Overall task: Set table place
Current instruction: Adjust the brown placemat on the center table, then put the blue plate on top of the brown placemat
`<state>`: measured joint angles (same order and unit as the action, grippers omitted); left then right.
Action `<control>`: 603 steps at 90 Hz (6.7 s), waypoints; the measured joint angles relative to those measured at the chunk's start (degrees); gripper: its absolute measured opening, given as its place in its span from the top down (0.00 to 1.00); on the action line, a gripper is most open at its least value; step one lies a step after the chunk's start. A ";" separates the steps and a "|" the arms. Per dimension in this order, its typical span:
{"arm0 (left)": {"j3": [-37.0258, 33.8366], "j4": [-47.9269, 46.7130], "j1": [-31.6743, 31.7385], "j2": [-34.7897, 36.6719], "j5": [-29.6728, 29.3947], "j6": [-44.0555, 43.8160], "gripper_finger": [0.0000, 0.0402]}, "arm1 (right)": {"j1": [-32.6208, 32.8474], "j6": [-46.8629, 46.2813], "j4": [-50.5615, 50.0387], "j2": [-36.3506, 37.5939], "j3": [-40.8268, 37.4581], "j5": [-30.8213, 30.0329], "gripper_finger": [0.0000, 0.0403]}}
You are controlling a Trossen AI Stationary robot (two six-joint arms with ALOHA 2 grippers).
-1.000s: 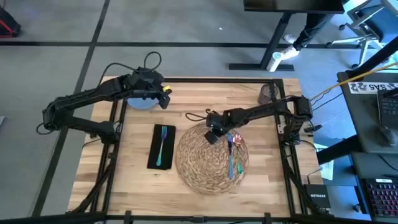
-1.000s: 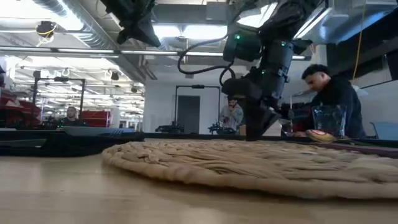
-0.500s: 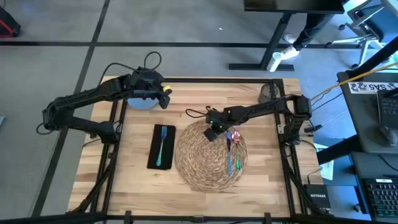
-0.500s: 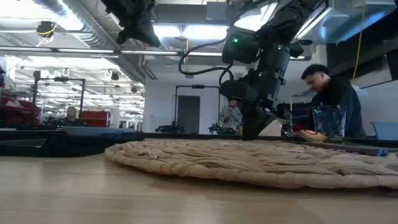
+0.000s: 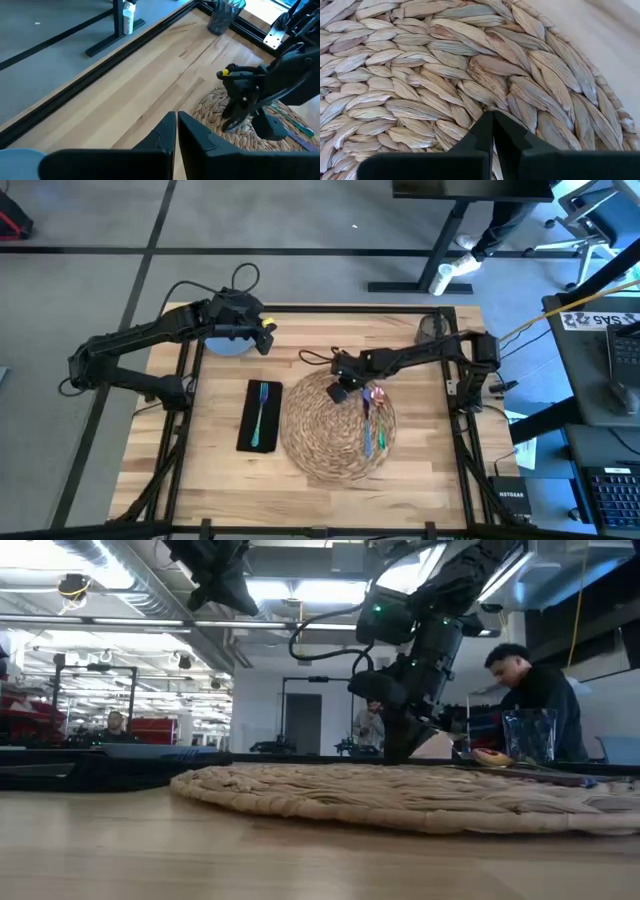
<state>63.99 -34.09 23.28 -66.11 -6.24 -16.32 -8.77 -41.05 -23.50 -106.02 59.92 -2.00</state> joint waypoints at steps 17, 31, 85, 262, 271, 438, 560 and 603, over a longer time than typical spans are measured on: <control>0.00 0.04 -0.02 0.00 0.00 -0.01 1.00 | -0.64 0.85 0.35 0.10 -0.02 0.60 1.00; -0.01 0.09 -0.02 0.00 0.01 -0.01 1.00 | -0.79 0.85 1.05 0.89 -0.11 -0.03 1.00; -0.02 0.48 -0.02 0.00 0.02 -0.02 1.00 | 0.36 21.01 3.28 1.51 7.15 19.56 1.00; -14.35 -22.10 6.21 -8.41 -11.80 -3.10 0.87 | 2.74 24.57 -0.75 2.16 7.23 17.86 1.00; -16.61 -19.36 5.89 -8.37 -11.67 -2.82 0.84 | 2.29 24.58 -0.68 3.88 7.23 17.55 1.00; -24.27 -6.70 11.04 -13.02 -9.90 14.97 0.59 | -2.15 24.39 -3.71 14.46 7.21 17.28 1.00; -22.91 -8.29 10.85 -12.25 -9.60 11.81 1.00 | -2.15 24.39 -3.59 14.43 7.21 16.60 1.00; -17.79 -13.33 4.98 -10.54 -6.76 7.69 1.00 | -2.86 25.69 -6.60 14.65 7.19 12.03 1.00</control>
<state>46.20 -47.42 28.26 -76.64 -13.00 -8.63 -11.63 -15.36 -30.10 -91.36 67.11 10.03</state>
